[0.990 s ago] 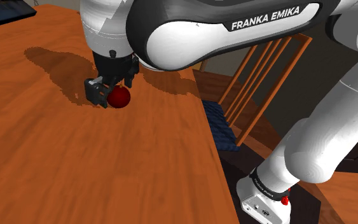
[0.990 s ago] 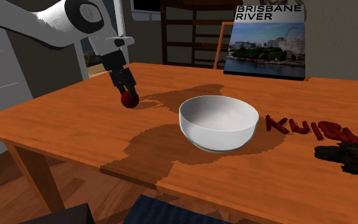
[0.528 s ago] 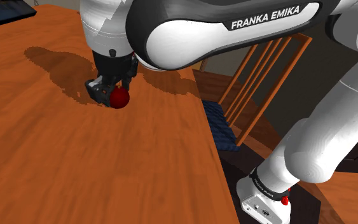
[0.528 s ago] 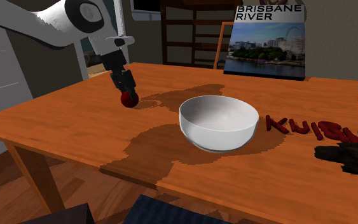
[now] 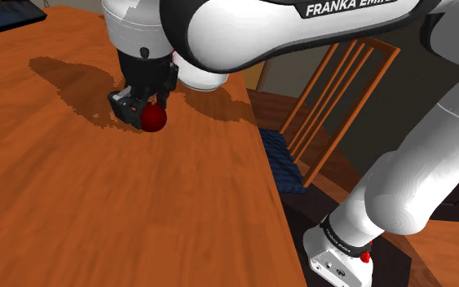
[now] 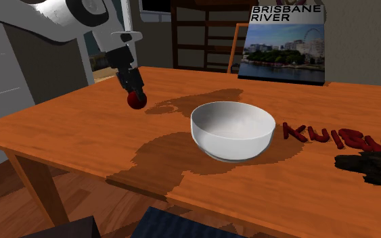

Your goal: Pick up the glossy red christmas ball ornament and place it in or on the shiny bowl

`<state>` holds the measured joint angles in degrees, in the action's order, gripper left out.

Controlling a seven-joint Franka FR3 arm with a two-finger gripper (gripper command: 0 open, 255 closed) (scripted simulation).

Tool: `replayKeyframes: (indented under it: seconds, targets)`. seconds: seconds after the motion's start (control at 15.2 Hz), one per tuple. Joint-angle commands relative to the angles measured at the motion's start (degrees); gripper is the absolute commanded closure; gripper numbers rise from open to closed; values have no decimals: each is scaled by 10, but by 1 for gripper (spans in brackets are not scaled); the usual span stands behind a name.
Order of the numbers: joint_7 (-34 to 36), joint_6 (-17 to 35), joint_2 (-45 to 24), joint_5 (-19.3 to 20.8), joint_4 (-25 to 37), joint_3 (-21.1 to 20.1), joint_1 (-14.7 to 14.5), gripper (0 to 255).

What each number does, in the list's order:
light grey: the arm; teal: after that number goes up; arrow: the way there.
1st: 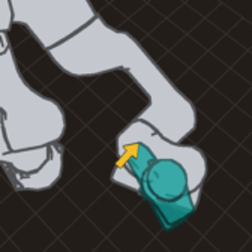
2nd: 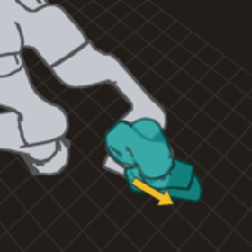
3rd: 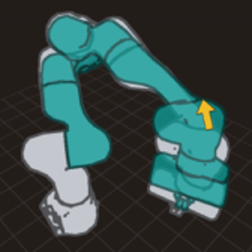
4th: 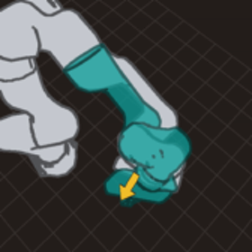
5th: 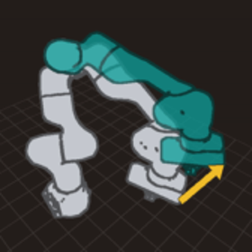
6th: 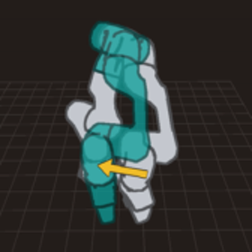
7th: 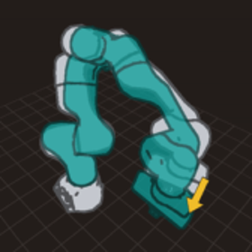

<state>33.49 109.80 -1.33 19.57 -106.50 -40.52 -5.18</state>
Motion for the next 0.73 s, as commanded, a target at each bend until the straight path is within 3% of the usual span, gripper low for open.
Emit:
replayKeyframes:
  seconds: [0.0,0.66]
  targets:
    - [-4,-15,1,-3,14,-1,-1,255]
    - [-25,-87,2,-9,89,-3,-3,255]
